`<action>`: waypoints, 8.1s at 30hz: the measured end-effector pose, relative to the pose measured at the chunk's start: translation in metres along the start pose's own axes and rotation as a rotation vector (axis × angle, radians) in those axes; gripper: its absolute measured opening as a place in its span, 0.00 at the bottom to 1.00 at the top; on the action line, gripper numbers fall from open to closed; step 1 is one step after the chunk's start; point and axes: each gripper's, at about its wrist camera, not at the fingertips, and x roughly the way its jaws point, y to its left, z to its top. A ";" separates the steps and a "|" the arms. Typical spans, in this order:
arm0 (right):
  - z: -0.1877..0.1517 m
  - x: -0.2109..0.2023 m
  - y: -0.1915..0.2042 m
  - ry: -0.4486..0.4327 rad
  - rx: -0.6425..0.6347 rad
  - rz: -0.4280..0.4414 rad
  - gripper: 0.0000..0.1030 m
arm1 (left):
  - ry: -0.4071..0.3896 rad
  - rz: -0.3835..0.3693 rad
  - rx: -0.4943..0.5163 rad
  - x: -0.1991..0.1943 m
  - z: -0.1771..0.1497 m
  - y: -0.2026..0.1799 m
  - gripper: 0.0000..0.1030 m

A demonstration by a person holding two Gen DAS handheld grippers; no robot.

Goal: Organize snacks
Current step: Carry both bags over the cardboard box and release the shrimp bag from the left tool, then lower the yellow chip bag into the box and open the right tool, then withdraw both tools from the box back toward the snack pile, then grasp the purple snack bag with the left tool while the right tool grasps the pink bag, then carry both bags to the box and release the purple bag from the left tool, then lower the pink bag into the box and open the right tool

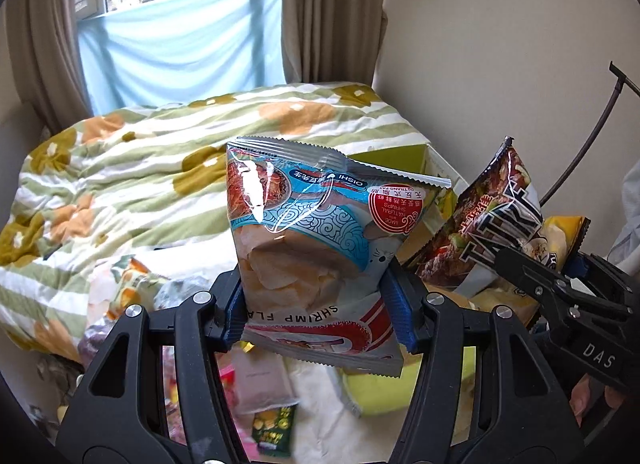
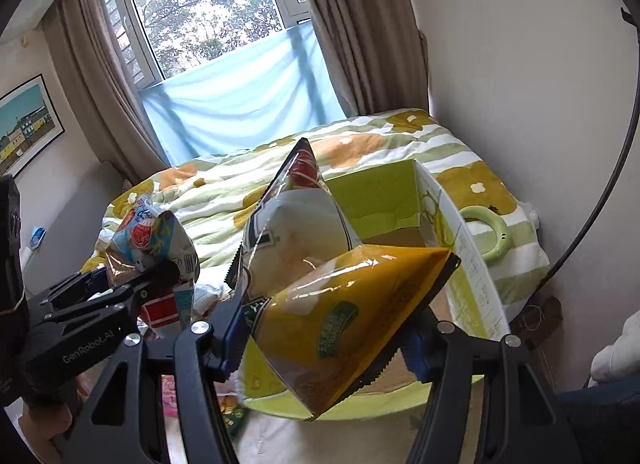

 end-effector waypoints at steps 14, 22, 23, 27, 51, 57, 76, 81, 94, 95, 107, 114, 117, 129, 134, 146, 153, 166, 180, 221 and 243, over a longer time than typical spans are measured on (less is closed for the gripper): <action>0.047 0.067 -0.085 0.138 -0.027 -0.042 0.57 | 0.217 0.029 0.001 0.151 0.049 -0.063 0.53; 0.051 0.080 -0.094 0.172 0.002 -0.049 0.57 | 0.206 0.047 0.029 0.160 0.054 -0.065 0.98; 0.052 0.082 -0.095 0.173 0.006 -0.053 0.57 | 0.209 0.051 0.037 0.158 0.055 -0.065 0.98; 0.055 0.081 -0.096 0.175 0.018 -0.051 0.57 | 0.202 0.078 0.057 0.144 0.052 -0.059 0.98; 0.085 0.149 -0.075 0.143 0.044 -0.055 1.00 | 0.181 0.178 -0.100 0.071 0.011 0.008 0.98; 0.069 0.144 -0.077 0.178 -0.008 -0.042 1.00 | 0.190 0.174 -0.126 0.073 0.000 0.009 0.98; 0.073 0.045 -0.050 0.067 -0.153 0.043 1.00 | 0.017 0.188 -0.128 -0.021 0.002 0.002 0.98; 0.053 0.006 -0.025 0.003 -0.184 0.024 1.00 | -0.026 0.224 -0.090 -0.058 -0.022 0.019 0.98; -0.028 -0.036 0.067 -0.024 -0.145 0.017 1.00 | -0.048 0.199 -0.070 -0.134 -0.110 0.110 0.98; -0.035 -0.037 0.074 -0.019 -0.142 0.022 1.00 | -0.051 0.194 -0.073 -0.140 -0.116 0.118 0.98; -0.112 -0.037 0.145 0.051 -0.086 0.053 1.00 | 0.022 0.132 -0.092 -0.163 -0.201 0.198 0.98; -0.152 -0.007 0.171 0.147 -0.071 0.051 1.00 | 0.130 0.093 -0.136 -0.135 -0.259 0.236 0.98; -0.164 0.010 0.182 0.181 -0.086 0.057 1.00 | 0.148 0.088 -0.138 -0.117 -0.276 0.245 0.98; -0.184 0.076 0.199 0.262 -0.081 0.087 1.00 | 0.240 0.094 -0.118 -0.049 -0.298 0.257 0.98; -0.184 0.098 0.204 0.284 -0.099 0.097 1.00 | 0.270 0.098 -0.111 -0.038 -0.303 0.257 0.92; -0.177 0.141 0.209 0.338 -0.091 0.147 1.00 | 0.276 0.103 -0.131 -0.041 -0.300 0.259 0.68; -0.176 0.154 0.214 0.356 -0.079 0.150 0.96 | 0.258 0.107 -0.157 -0.051 -0.297 0.261 0.66; -0.183 0.157 0.225 0.369 -0.160 0.117 0.68 | 0.243 0.123 -0.169 -0.065 -0.296 0.256 0.66; -0.179 0.127 0.219 0.305 -0.180 0.115 0.59 | 0.189 0.122 -0.158 -0.087 -0.284 0.249 0.66; 0.012 -0.002 -0.069 0.116 -0.104 0.059 0.59 | 0.169 -0.017 -0.019 0.066 -0.019 -0.077 0.67; 0.010 0.019 -0.084 0.171 -0.116 0.116 0.60 | 0.195 0.106 0.013 0.046 -0.055 -0.061 0.99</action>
